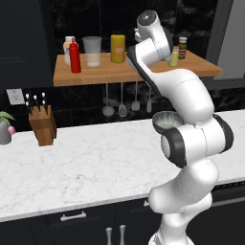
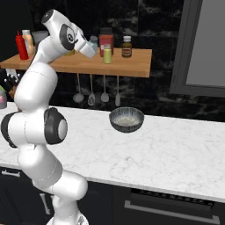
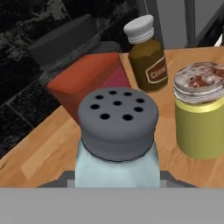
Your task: Put the shaker and condiment bottle from the counter next to their counterparts in the cabinet.
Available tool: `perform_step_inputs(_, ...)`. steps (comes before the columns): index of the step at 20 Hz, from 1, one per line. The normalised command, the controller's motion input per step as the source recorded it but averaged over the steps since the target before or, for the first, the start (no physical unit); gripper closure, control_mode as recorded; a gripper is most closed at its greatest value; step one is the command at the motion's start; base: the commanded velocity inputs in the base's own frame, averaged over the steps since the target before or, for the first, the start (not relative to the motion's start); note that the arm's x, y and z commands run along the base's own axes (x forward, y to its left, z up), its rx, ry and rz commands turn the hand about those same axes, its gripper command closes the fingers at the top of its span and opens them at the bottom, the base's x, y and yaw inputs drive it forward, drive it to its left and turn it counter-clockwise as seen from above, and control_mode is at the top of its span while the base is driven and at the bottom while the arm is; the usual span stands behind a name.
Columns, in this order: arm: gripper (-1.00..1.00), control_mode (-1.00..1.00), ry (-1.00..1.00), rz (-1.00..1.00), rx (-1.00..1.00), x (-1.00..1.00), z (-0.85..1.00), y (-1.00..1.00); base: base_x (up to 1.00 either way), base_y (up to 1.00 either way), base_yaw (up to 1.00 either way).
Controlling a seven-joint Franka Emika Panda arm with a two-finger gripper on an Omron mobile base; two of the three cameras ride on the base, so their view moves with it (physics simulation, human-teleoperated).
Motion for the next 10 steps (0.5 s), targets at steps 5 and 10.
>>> perform_step_inputs(5,1.0,-1.0,0.0,0.0,-0.04,0.27,0.0,-0.02,0.0,0.0,0.0)
perform_step_inputs(10,1.0,-1.0,0.0,0.0,-0.05,0.2,-0.02,-0.03,0.0,0.0,0.0)
